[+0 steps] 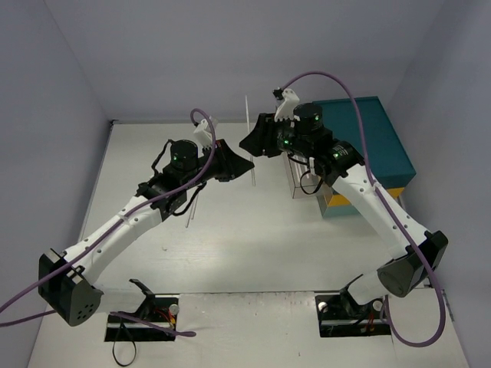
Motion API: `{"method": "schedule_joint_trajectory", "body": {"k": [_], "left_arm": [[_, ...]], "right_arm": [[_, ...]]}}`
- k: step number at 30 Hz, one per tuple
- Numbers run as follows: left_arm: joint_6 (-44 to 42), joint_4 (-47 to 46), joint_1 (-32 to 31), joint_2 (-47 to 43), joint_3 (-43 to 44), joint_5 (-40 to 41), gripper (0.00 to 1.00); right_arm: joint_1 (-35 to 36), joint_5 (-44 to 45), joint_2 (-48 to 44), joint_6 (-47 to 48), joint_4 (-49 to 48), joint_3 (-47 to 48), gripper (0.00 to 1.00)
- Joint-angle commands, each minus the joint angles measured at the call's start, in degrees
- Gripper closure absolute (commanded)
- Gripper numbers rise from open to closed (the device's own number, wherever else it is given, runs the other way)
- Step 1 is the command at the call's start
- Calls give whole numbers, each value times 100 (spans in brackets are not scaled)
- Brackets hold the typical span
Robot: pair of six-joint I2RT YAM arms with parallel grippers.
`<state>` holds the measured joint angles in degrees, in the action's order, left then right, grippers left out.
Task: Sort the eating utensils into containers
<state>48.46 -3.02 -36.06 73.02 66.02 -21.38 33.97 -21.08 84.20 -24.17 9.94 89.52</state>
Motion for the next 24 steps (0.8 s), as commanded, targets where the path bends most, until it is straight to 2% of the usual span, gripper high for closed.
{"method": "schedule_joint_trajectory", "body": {"k": [1,6,10,12,13,14,15,20,24], "left_arm": [[53,-621,-68,-45,371,32,100],[76,-615,-75,-33,335,16,100],[76,-612,-77,-51,298,37,100],[49,-603,-68,-81,245,65,80],[24,-578,-68,-117,219,116,62],[-44,-339,-68,-155,206,236,52],[-145,17,-68,-193,208,395,47],[-910,2138,68,-292,517,1580,38],[-1276,3377,669,-282,671,1984,36]], "right_arm": [[57,104,-86,-3,-537,-46,79],[51,257,-186,81,-521,-197,98],[40,349,-246,166,-510,-321,100],[16,484,-317,258,-487,-337,100],[-24,540,-343,314,-446,-332,100],[-79,619,-363,396,-377,-298,100],[-145,712,-378,500,-288,-245,100],[-502,1595,-451,1233,269,-23,100],[-841,2218,-494,1681,390,-154,100]]}}
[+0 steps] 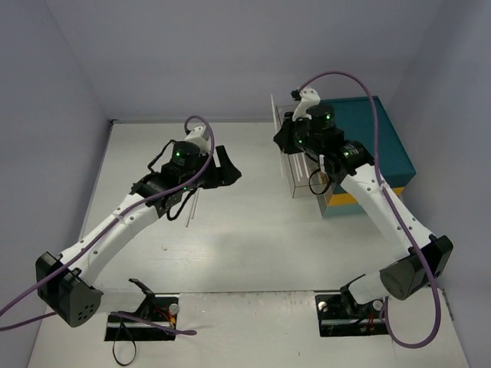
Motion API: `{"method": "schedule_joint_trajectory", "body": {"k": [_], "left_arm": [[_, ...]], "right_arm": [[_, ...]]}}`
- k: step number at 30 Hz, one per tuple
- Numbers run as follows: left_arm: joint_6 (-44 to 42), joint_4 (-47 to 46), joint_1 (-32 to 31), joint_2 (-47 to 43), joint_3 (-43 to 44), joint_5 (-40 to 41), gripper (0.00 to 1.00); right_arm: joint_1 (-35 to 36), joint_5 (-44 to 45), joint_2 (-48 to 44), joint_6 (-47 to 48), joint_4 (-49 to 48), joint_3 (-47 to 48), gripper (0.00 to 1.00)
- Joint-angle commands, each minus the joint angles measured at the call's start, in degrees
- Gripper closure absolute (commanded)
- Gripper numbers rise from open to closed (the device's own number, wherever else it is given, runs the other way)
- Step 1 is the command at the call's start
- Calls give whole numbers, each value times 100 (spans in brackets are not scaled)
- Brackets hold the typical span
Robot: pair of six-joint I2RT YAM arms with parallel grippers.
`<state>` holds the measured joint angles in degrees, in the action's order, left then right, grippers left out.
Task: Sort the eating utensils into containers
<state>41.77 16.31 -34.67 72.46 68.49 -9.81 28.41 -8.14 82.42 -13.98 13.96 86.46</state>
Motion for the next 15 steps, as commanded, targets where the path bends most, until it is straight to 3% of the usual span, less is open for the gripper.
{"method": "schedule_joint_trajectory", "body": {"k": [1,6,15], "left_arm": [[-718,1747,763,-248,392,917,35],[-1334,2402,1368,-303,114,1624,34],[-1748,2509,1619,-16,-551,1935,34]], "right_arm": [[-365,1258,-268,793,20,152,100],[-489,2167,181,1403,100,376,100],[-574,2709,1200,1705,98,522,100]]}}
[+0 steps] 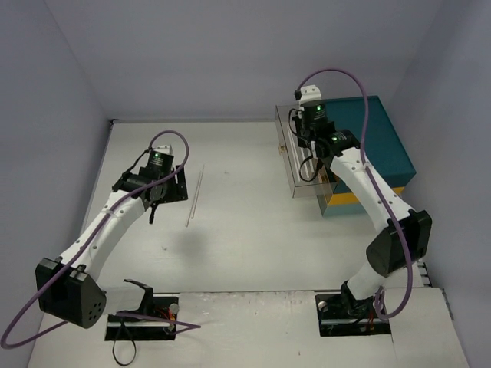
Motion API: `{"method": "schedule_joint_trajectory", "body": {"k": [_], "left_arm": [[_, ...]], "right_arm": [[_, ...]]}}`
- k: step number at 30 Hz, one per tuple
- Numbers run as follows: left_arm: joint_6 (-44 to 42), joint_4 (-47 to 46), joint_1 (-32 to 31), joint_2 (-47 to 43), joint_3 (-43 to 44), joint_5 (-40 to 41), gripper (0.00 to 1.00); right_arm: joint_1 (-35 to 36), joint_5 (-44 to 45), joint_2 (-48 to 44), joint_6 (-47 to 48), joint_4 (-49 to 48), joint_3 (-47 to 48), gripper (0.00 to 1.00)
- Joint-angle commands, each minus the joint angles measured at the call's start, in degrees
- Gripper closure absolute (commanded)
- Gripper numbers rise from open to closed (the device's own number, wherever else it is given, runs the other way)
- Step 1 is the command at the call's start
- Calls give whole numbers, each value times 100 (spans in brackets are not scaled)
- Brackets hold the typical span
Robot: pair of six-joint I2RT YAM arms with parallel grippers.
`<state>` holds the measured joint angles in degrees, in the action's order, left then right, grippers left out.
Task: Sort the eating utensils into containers
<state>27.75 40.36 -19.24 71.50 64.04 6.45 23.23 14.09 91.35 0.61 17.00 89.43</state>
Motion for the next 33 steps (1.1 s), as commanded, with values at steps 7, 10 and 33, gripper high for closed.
{"method": "schedule_joint_trajectory", "body": {"k": [7,10,33], "left_arm": [[-568,-91,150,688,-135,241,34],[-778,-245,184,1011,-66,-11,37],[-1296,-878,33,2249,-314,-1376,57]], "right_arm": [[-134,228,525,133,-206,246,78],[-135,14,302,133,-206,271,63],[-128,-112,-2259,71,-206,-538,41]]}}
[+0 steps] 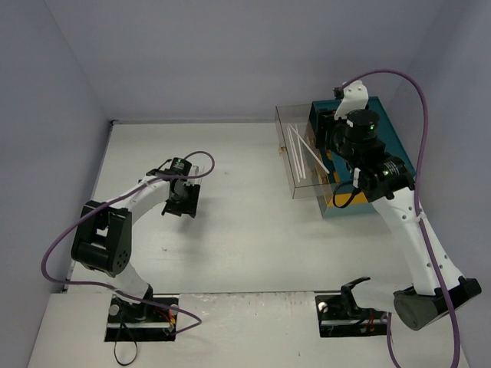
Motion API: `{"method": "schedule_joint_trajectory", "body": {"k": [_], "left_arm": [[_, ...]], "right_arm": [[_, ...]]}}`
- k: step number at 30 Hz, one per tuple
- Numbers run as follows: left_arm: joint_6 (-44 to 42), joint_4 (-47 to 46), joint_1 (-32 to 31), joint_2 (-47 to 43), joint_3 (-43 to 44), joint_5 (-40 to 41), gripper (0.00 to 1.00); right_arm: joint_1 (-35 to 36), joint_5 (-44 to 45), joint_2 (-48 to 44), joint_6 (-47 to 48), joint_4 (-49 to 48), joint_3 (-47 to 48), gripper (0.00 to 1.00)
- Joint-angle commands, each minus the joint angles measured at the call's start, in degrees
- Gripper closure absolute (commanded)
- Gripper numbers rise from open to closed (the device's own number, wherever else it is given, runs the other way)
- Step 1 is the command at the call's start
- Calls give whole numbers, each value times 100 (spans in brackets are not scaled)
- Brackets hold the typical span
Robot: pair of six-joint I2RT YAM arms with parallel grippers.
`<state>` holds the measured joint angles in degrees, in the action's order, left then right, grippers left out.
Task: Sort the eating utensils into containers
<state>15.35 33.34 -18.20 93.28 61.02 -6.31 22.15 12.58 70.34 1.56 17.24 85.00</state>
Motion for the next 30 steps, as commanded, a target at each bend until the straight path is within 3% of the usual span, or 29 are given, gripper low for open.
{"method": "schedule_joint_trajectory", "body": {"k": [1,13,22,30], "left_arm": [[-51,-171,-93,98,-34,-83,59],[-6,-170,-228,463,-169,174,65],[20,55,-86,503,-112,451,100],[87,461,402,-212,-44,495,100]], "right_arm": [[-26,50,-191,-24,-230,-127,40],[-18,104,-363,-24,-230,-370,39],[-27,21,-464,62,-230,-458,38],[-25,-828,-409,-39,-230,-331,38]]}}
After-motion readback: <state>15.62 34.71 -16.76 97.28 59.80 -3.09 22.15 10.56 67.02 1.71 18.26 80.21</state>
